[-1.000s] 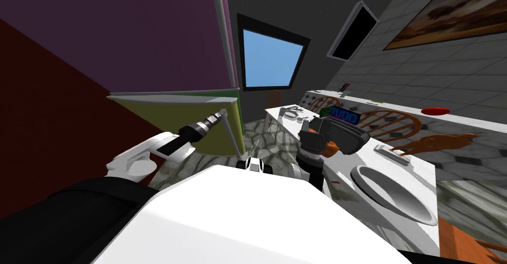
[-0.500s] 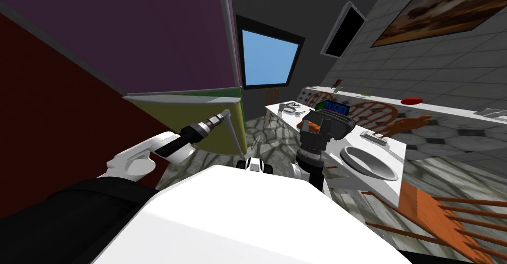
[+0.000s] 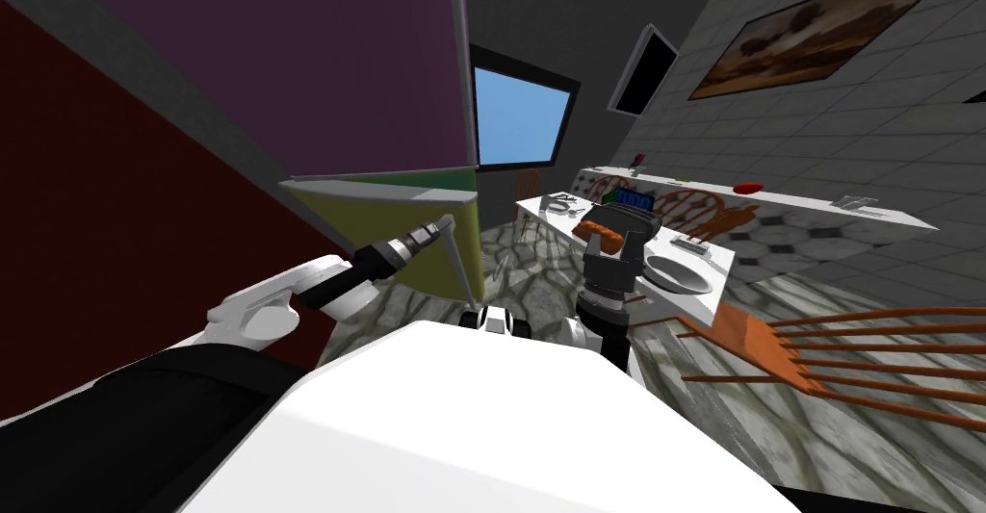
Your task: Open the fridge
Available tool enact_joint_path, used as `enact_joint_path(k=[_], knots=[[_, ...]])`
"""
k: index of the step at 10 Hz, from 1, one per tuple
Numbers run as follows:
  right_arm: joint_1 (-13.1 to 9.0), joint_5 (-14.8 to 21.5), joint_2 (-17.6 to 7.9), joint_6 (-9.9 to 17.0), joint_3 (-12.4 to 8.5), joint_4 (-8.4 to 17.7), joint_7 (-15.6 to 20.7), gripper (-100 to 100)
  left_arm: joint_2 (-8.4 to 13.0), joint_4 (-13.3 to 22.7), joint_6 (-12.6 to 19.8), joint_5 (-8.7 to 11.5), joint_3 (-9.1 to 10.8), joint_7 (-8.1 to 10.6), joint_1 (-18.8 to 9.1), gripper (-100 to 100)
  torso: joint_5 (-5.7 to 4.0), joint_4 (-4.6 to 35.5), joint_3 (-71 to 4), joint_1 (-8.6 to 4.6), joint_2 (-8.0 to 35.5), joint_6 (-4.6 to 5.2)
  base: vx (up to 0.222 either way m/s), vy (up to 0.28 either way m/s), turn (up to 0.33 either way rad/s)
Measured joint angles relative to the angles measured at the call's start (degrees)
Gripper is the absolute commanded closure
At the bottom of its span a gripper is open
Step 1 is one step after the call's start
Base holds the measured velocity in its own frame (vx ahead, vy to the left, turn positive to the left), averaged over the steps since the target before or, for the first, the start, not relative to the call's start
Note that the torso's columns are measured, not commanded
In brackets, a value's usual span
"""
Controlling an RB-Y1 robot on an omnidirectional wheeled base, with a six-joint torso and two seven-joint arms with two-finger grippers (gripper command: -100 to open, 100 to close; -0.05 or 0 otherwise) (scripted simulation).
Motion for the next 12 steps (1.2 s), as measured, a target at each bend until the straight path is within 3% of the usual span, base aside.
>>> enact_joint_path(k=[5,7,12], knots=[[0.04,0.0,0.01,-0.01,0.01,-0.01,0.0,0,2.06,0.28,-3.18,0.42,-1.43,0.31,-0.37,100,-0.17,-0.07,-0.29,-0.43,-0.45,-0.1,-0.179,0.112,-0.069],[0.02,0.0,0.0,-0.01,0.0,-0.01,0.0,0,3.06,0.33,-5.23,0.56,-1.01,0.52,0.17,100,0.0,-0.06,0.11,0.01,0.1,0.08,-0.197,0.191,-0.105],[0.02,0.0,0.0,0.0,0.0,0.0,0.0,0,5.39,0.21,-8.96,0.72,-2.47,0.76,-0.28,100,0.02,-0.01,0.11,0.1,0.13,-0.16,-0.228,0.171,-0.11]])
